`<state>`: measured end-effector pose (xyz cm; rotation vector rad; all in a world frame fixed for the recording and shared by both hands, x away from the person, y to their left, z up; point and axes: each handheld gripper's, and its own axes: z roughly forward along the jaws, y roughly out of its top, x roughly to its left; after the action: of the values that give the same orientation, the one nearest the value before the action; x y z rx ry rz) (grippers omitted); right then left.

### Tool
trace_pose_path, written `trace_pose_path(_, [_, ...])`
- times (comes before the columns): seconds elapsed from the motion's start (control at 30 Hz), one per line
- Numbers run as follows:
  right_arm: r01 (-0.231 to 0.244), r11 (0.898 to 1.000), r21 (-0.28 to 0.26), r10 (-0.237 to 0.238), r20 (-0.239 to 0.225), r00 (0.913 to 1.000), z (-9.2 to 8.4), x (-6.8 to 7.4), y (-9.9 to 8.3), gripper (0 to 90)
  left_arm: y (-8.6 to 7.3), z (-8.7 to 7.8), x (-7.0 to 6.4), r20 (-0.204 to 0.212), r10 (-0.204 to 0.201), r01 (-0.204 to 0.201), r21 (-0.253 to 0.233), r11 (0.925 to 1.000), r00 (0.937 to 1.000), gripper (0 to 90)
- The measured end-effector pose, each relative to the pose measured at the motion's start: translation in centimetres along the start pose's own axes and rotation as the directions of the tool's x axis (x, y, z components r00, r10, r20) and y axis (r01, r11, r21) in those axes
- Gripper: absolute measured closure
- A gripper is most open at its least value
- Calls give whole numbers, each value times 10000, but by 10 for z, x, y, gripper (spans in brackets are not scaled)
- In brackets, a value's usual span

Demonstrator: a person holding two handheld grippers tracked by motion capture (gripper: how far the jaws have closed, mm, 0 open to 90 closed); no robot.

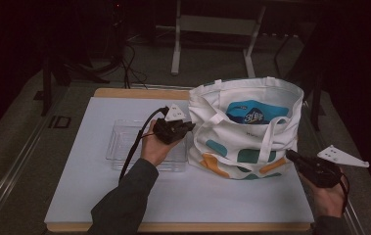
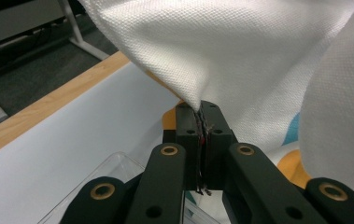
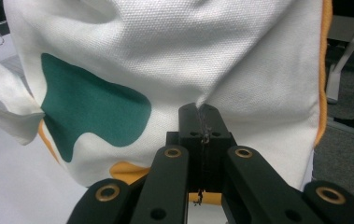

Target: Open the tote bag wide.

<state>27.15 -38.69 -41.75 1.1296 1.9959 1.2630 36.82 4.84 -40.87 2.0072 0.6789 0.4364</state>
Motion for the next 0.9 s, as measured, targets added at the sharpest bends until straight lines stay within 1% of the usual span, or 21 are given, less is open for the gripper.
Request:
trace_pose_path(0.07, [24,10000,-66,-24,37,10000,-5,3,-5,898,-1,-2,-4,62,116,-116,-63,9999,9999,884])
trace_pose_path(0.2, [-19,10000,-74,19,44,10000,-9,6,-10,898,-2,-5,-8,115,208,-207,-89,9997,9997,885])
trace_pose_path(0.23, [-12,10000,-77,12,44,10000,-11,7,-14,899,-2,-7,-11,147,256,-255,-110,9996,9996,885])
trace_pose_path(0.37, [24,10000,12,-24,19,10000,-15,9,-21,899,-4,-10,-18,207,415,-413,-116,9991,9989,885])
trace_pose_path(0.43, [-37,10000,34,37,-21,10000,-16,10,-24,898,-5,-11,-20,269,470,-468,-71,9989,9985,885])
trace_pose_path(0.5, [-49,10000,40,49,-56,10000,-17,10,-26,899,-6,-11,-21,287,504,-503,-53,9987,9983,884])
trace_pose_path(0.57, [-199,9998,84,200,-85,9998,-18,10,-32,899,-8,-11,-22,384,501,-501,-19,9987,9980,884])
trace_pose_path(0.7, [-289,9995,142,290,-54,9996,-18,10,-37,899,-10,-10,-23,421,557,-561,80,9984,9976,884])
trace_pose_path(0.8, [-388,9985,386,390,-52,9992,-15,10,-45,899,-13,-5,-26,429,582,-595,299,9978,9974,883])
trace_pose_path(0.9, [-372,9972,647,368,72,9993,-11,11,-51,899,-15,-2,-26,437,535,-553,398,9977,9976,882])
